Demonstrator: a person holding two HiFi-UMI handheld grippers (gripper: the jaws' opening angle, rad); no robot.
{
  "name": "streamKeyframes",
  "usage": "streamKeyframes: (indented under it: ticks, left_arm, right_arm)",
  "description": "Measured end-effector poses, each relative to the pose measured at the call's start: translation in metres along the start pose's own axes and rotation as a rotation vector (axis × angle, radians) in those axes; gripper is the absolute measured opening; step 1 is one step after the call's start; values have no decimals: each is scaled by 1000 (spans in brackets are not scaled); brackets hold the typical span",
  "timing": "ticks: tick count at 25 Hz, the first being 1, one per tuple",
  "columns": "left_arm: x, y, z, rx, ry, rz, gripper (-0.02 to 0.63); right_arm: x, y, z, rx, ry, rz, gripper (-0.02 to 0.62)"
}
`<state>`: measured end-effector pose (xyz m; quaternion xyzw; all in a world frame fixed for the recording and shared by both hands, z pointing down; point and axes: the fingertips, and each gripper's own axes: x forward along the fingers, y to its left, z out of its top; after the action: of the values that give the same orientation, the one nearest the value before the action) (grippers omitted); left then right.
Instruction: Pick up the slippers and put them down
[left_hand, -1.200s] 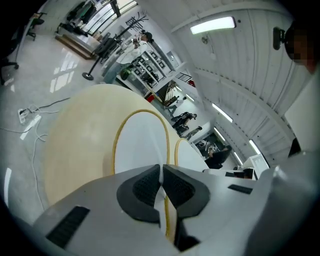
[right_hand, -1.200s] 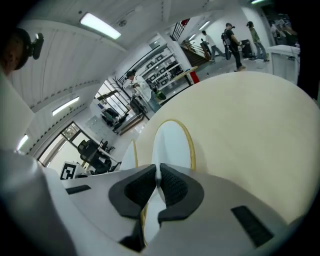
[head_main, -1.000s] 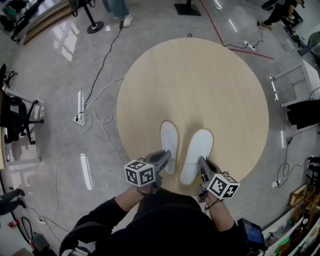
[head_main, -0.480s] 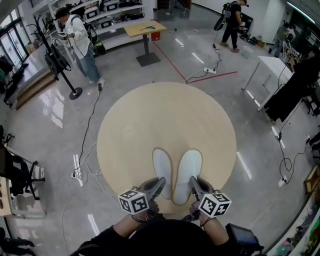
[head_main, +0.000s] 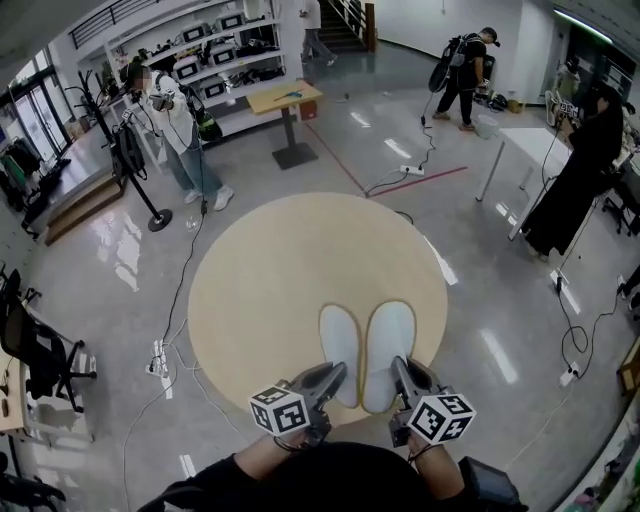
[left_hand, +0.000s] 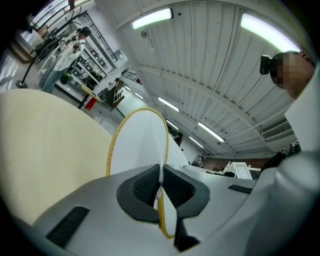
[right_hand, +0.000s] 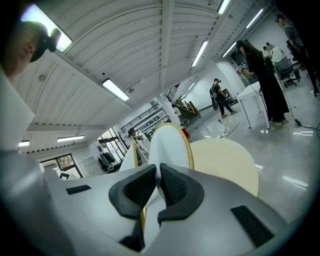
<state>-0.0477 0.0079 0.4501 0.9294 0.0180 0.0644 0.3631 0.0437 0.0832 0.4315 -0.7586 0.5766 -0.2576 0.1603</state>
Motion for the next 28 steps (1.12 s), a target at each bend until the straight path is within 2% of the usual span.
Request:
streamKeyframes:
  ticks: [4, 8, 16, 20, 28]
  left_arm:
    - [9, -35, -13, 44, -24, -5, 31]
    - [15, -59, -26, 48, -60, 8, 31]
    - [14, -72, -40, 39, -118, 77, 31]
    - [33, -76, -43, 45, -104, 76, 31]
    - [86, -82, -57, 19, -52, 9, 32]
  right_arm:
    - [-38, -8, 15, 1, -34, 17, 32]
    - [-68, -16, 21, -3, -42, 38, 32]
    - [-101, -22, 25, -10, -72, 36, 32]
    - [-106, -32, 24, -12, -73, 17, 32]
    - [-112, -70, 30, -32, -72, -49, 32]
